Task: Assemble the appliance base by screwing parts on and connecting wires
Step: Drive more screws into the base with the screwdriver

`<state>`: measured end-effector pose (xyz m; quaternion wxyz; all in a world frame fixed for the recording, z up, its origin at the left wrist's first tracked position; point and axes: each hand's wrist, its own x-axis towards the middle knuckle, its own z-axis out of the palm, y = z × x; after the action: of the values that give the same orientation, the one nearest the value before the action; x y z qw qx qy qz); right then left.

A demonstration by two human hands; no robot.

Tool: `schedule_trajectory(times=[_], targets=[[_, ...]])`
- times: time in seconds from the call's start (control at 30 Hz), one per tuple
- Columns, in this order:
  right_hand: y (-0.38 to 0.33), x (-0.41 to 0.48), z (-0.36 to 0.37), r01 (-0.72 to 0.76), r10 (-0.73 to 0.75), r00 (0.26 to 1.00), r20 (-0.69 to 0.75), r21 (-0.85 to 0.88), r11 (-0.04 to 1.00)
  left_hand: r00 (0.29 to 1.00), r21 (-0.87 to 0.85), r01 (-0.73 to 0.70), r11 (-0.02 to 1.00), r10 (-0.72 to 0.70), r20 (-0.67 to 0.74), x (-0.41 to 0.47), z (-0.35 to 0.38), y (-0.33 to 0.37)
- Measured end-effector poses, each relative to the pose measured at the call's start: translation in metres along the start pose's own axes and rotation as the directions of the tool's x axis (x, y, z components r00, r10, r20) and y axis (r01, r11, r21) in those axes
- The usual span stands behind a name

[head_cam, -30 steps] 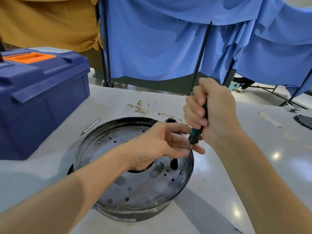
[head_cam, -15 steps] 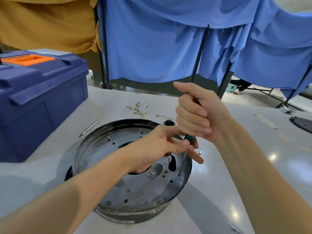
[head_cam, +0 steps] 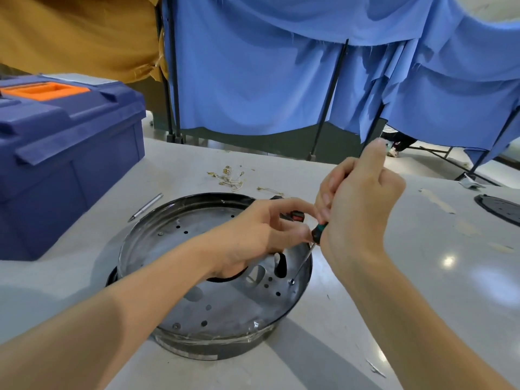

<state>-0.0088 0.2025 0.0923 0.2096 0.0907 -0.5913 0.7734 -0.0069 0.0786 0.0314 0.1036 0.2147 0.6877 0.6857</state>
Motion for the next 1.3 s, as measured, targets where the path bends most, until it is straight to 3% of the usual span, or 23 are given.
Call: schedule_trajectory(times=[0.1, 0.2, 0.23, 0.3, 0.4, 0.47, 0.5, 0.57, 0.67, 0.73, 0.8, 0.83, 0.87, 0.93, 1.0, 1.03, 1.07, 1.13, 1.23, 1.3], targets=[[0.001, 0.005, -0.002, -0.094, 0.091, 0.994, 0.054, 0.046, 0.995, 0.999, -0.017, -0.013, 1.0, 0.013, 0.032, 0.002, 0.001, 0.001], [0.004, 0.007, -0.005, -0.201, 0.188, 0.957, 0.22, 0.039, 0.979, 0.998, -0.034, -0.041, 0.999, 0.043, 0.045, 0.001, 0.004, 0.003], [0.001, 0.012, -0.006, -0.258, 0.244, 0.924, 0.295, 0.011, 0.966, 0.999, -0.038, -0.036, 0.999, 0.038, 0.039, 0.0, 0.004, 0.003], [-0.009, 0.027, -0.008, -0.374, 0.357, 0.79, 0.498, -0.069, 0.925, 0.999, 0.007, -0.015, 1.0, 0.014, 0.03, -0.001, 0.002, 0.003], [-0.021, 0.048, -0.008, -0.378, 0.378, 0.588, 0.716, -0.17, 0.91, 0.998, 0.041, -0.018, 0.999, 0.015, 0.061, -0.001, 0.0, 0.001], [-0.018, 0.046, -0.004, -0.355, 0.334, 0.545, 0.77, -0.149, 0.923, 0.999, -0.008, -0.018, 1.0, 0.018, 0.049, -0.002, 0.0, 0.003], [-0.015, 0.043, -0.001, -0.357, 0.318, 0.577, 0.752, -0.117, 0.927, 0.999, -0.026, -0.015, 1.0, 0.015, 0.034, -0.003, -0.001, 0.003], [-0.009, 0.036, 0.003, -0.31, 0.269, 0.72, 0.64, -0.05, 0.949, 0.999, -0.051, -0.03, 0.998, 0.029, -0.015, -0.002, -0.001, 0.003], [-0.003, 0.026, 0.007, -0.118, 0.104, 0.925, 0.366, 0.016, 0.993, 0.995, -0.143, -0.076, 0.987, 0.066, -0.077, 0.002, 0.004, 0.003], [0.002, 0.017, 0.008, 0.033, -0.023, 0.979, 0.205, -0.046, 0.998, 0.996, -0.132, -0.085, 0.988, 0.082, -0.031, 0.004, 0.008, 0.005], [0.005, 0.014, 0.006, 0.055, -0.04, 0.98, 0.197, -0.07, 0.996, 0.997, -0.123, -0.074, 0.99, 0.073, -0.016, 0.003, 0.007, 0.007], [0.004, 0.017, 0.005, -0.001, 0.017, 0.962, 0.273, -0.061, 0.998, 0.997, -0.136, -0.072, 0.988, 0.07, -0.018, 0.003, 0.005, 0.007], [0.0, 0.022, 0.004, -0.08, 0.101, 0.916, 0.388, -0.068, 0.994, 0.997, -0.163, -0.078, 0.984, 0.075, -0.022, 0.002, 0.003, 0.009], [-0.009, 0.035, 0.002, -0.21, 0.245, 0.758, 0.605, -0.13, 0.969, 0.995, -0.187, -0.096, 0.978, 0.094, -0.023, 0.001, 0.002, 0.011], [-0.01, 0.041, 0.003, -0.313, 0.302, 0.605, 0.737, -0.129, 0.941, 0.996, -0.176, -0.085, 0.981, 0.087, 0.001, 0.0, 0.001, 0.013], [-0.008, 0.04, 0.004, -0.351, 0.29, 0.568, 0.77, -0.093, 0.932, 0.997, -0.171, -0.079, 0.982, 0.082, 0.012, 0.0, 0.0, 0.013], [-0.005, 0.038, 0.006, -0.361, 0.265, 0.573, 0.775, -0.051, 0.931, 0.997, -0.179, -0.071, 0.981, 0.074, 0.014, -0.001, 0.0, 0.013], [0.002, 0.032, 0.01, -0.295, 0.212, 0.678, 0.703, -0.004, 0.956, 0.999, -0.215, -0.046, 0.976, 0.051, 0.016, -0.002, -0.001, 0.012], [0.004, 0.019, 0.009, -0.101, 0.076, 0.876, 0.477, 0.026, 0.995, 0.999, -0.271, 0.001, 0.963, 0.008, 0.031, -0.002, 0.0, 0.011], [0.006, 0.01, 0.006, 0.037, -0.035, 0.957, 0.289, -0.002, 0.999, 0.999, -0.258, 0.016, 0.966, -0.008, 0.031, 0.0, 0.003, 0.01]])
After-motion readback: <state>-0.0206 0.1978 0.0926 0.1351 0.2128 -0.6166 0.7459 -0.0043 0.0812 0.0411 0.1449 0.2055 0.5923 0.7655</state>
